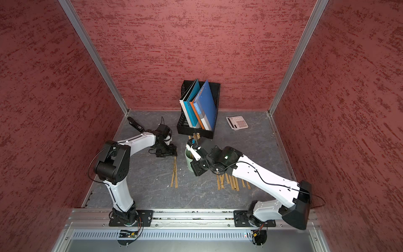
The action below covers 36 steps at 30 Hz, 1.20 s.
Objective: Take the straws out of the storage container
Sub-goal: Place the straw at the center of the board.
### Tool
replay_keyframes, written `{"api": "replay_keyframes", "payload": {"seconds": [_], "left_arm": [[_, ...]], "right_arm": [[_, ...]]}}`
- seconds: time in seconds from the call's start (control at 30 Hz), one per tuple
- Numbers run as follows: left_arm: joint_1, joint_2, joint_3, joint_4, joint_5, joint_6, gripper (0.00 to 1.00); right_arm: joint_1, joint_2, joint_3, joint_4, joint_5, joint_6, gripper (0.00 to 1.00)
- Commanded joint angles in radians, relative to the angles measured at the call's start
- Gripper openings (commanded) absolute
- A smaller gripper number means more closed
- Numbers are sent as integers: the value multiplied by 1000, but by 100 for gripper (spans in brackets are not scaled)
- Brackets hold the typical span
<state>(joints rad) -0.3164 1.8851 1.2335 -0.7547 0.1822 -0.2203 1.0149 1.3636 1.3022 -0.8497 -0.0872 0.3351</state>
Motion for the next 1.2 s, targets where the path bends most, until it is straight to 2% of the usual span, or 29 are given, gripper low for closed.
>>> {"api": "replay_keyframes", "payload": {"seconds": [0.0,0.23,0.47,0.67,0.83,1.17], "left_arm": [[-4,37,-48,-7,2,1,78],[16,-8,-88,-40,-36,1,78],[44,-33,-109,-44,-35,-2,78],[45,-35,-115,-41,-32,-1,78],[48,-38,-116,-42,-32,-2,78],[55,-45,-115,-42,-32,-2,78]], "right_arm": [[75,153,-1,191,78,72,0],[107,438,43,397,126,155,3],[108,602,174,376,153,131,7],[106,659,221,354,161,120,9],[102,682,219,348,165,121,4],[88,692,220,308,160,124,4]]}}
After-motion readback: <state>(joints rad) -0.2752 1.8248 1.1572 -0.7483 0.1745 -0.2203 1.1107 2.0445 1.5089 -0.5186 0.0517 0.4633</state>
